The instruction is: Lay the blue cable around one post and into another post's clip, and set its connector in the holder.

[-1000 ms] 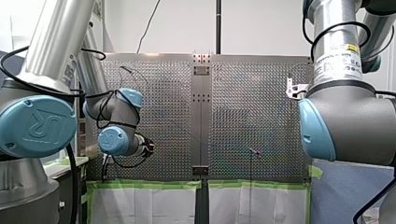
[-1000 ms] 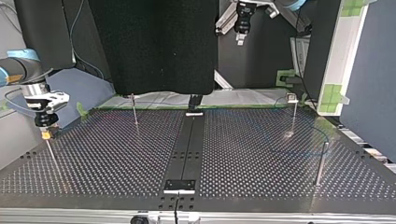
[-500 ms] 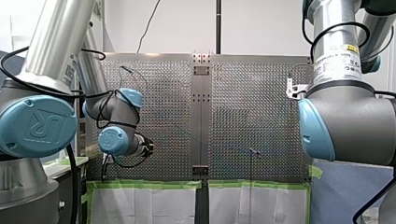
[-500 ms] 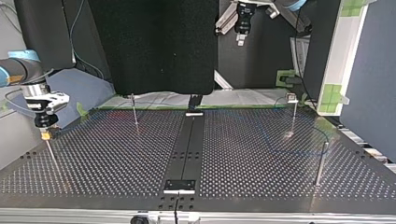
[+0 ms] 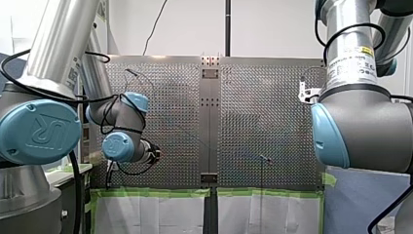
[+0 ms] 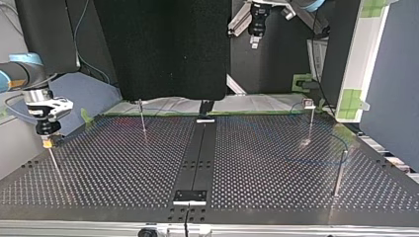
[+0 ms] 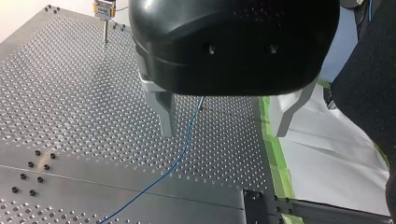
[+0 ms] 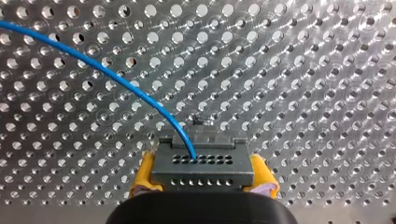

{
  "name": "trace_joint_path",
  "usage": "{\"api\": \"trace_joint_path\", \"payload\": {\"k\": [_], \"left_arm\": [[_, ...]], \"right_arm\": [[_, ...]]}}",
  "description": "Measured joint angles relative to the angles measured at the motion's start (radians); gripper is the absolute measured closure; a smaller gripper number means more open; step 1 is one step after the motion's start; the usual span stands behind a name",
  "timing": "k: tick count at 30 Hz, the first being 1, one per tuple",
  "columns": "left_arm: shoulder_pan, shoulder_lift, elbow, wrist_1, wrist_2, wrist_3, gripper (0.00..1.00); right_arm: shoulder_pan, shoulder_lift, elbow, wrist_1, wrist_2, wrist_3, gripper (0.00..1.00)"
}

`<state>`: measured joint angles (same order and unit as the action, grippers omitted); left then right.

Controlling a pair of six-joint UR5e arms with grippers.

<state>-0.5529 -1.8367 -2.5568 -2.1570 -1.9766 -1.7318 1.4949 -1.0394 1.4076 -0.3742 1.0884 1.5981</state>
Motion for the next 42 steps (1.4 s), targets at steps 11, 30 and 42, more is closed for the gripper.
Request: {"api": "trace_joint_path", "payload": {"k": [11, 30, 42], "left_arm": [[0.001, 0.0, 0.0, 0.0, 0.0, 0.0, 0.02], [0.002, 0.0, 0.0, -0.001, 0.0, 0.0, 0.02], [0.002, 0.0, 0.0, -0.003, 0.0, 0.0, 0.02]], "right_arm": [[0.001, 0.0, 0.0, 0.0, 0.009, -0.003, 0.69], [0.007, 0.001, 0.0, 0.0, 0.013, -0.007, 0.03], [0.012, 0.001, 0.0, 0.0, 0.013, -0.007, 0.01]]}}
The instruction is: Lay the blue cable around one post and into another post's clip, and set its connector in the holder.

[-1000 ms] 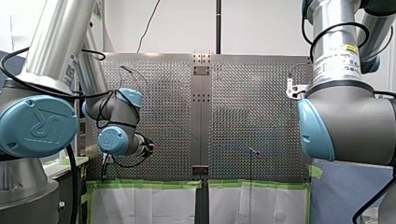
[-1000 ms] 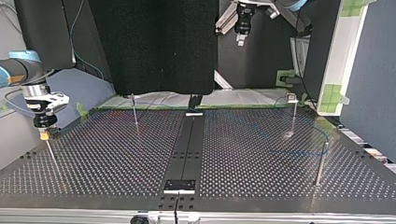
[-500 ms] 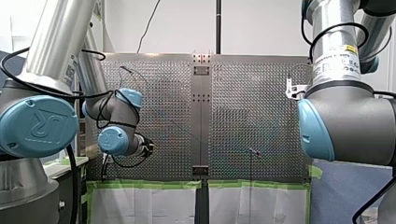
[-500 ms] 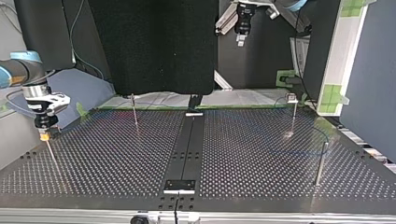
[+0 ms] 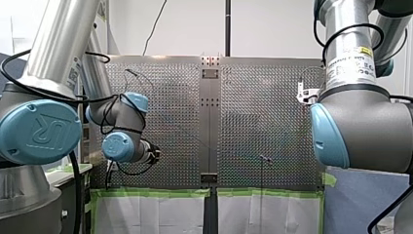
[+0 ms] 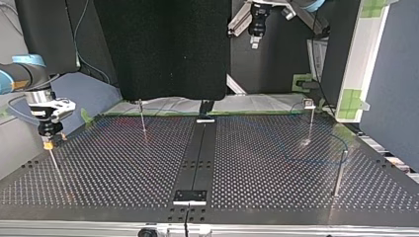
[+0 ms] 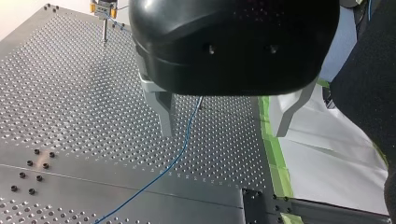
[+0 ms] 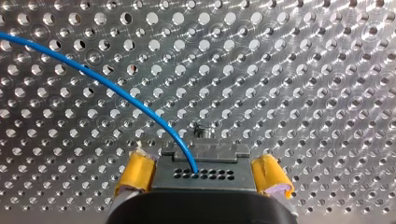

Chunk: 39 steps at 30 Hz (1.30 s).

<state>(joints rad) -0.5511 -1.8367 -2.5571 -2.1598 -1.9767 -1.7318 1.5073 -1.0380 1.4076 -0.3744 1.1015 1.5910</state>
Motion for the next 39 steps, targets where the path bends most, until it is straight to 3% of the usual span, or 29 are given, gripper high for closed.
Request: {"api": "trace_joint_path", "payload": {"k": [18, 39], "left_arm": [[0.001, 0.0, 0.0, -0.005, 0.0, 0.005, 0.02], [0.003, 0.0, 0.0, -0.005, 0.0, 0.005, 0.02]], "right_arm": [[0.003, 0.0, 0.0, -0.002, 0.004, 0.01, 0.01], [0.006, 0.0, 0.0, -0.001, -0.027, 0.014, 0.01]]}}
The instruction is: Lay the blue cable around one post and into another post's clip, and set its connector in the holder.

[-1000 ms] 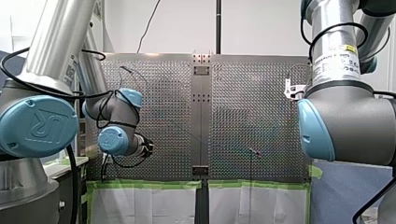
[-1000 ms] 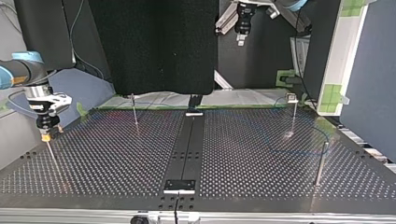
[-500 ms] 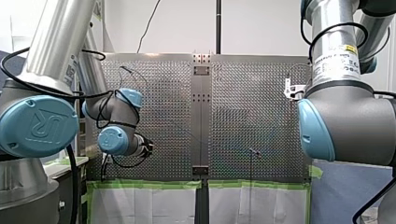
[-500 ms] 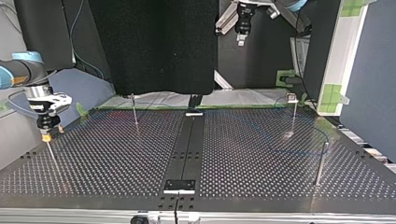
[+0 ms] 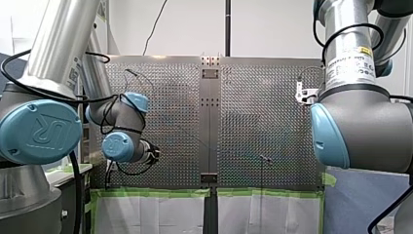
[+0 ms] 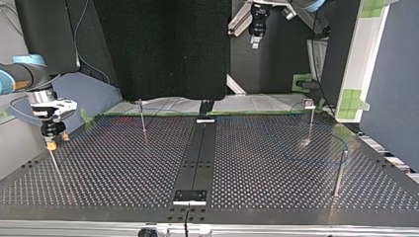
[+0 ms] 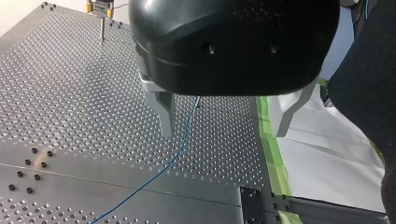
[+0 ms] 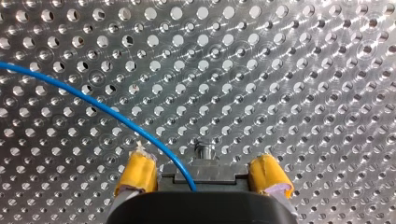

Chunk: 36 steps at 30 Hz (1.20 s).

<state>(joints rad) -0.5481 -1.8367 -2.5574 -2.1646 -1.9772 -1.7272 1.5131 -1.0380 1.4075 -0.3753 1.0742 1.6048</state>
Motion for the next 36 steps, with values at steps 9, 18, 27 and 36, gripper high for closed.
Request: {"api": "trace_joint_path", "payload": {"k": [9, 18, 27, 36], "left_arm": [[0.0, 0.0, 0.0, 0.0, 0.0, 0.0, 0.02], [0.0, 0.0, 0.0, 0.0, 0.0, 0.0, 0.02], [0.0, 0.0, 0.0, 0.0, 0.0, 0.003, 0.02], [0.0, 0.0, -0.001, -0.002, 0.0, 0.003, 0.02]], "right_arm": [[0.001, 0.0, 0.0, 0.0, 0.001, 0.0, 0.01], [0.004, 0.0, 0.0, 0.0, -0.023, -0.002, 0.01], [0.006, 0.0, 0.0, 0.002, -0.05, -0.005, 0.01], [0.009, 0.0, 0.0, 0.007, -0.066, -0.008, 0.01]]}}
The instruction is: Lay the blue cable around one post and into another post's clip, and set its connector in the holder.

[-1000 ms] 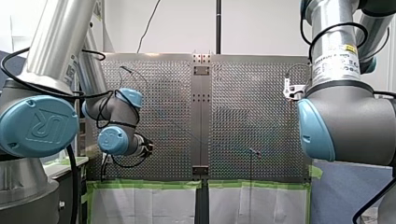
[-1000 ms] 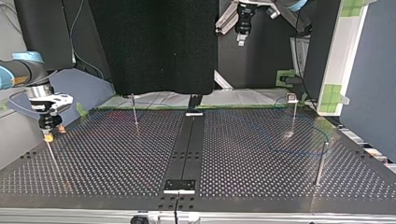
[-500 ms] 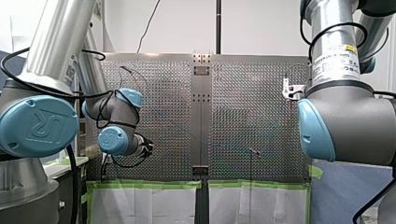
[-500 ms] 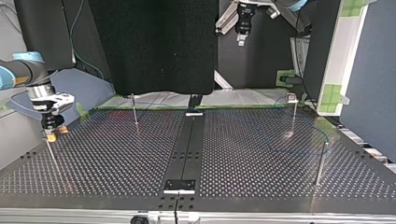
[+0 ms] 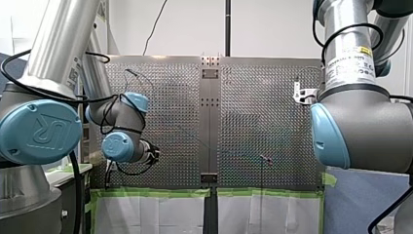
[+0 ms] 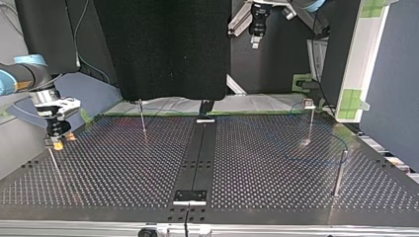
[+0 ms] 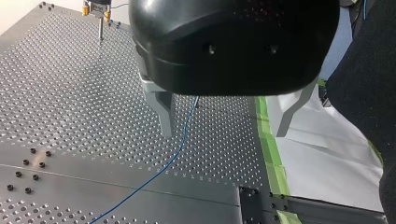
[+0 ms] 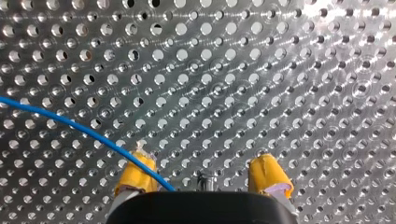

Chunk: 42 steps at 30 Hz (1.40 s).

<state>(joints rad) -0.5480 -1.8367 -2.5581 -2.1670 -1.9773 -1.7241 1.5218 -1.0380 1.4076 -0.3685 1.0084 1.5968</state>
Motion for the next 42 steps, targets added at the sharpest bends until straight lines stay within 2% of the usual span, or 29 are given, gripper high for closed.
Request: {"api": "trace_joint_path", "payload": {"k": [16, 22, 29, 35, 42], "left_arm": [[0.0, 0.0, 0.0, -0.004, -0.001, 0.0, 0.02], [0.0, 0.0, 0.0, -0.004, -0.001, 0.0, 0.02], [0.0, 0.0, 0.0, -0.004, -0.001, 0.0, 0.02], [0.0, 0.0, 0.0, -0.004, -0.001, 0.0, 0.02], [0.0, 0.0, 0.0, -0.004, -0.002, 0.0, 0.02]], "right_arm": [[0.016, 0.0, 0.0, 0.044, 0.005, -0.03, 0.01], [0.02, 0.0, 0.0, 0.081, 0.032, -0.061, 0.01], [0.027, 0.0, 0.0, 0.138, 0.085, -0.119, 0.01], [0.037, 0.0, 0.0, 0.159, 0.104, -0.146, 0.01], [0.05, 0.0, 0.0, 0.183, 0.11, -0.173, 0.01]]}}
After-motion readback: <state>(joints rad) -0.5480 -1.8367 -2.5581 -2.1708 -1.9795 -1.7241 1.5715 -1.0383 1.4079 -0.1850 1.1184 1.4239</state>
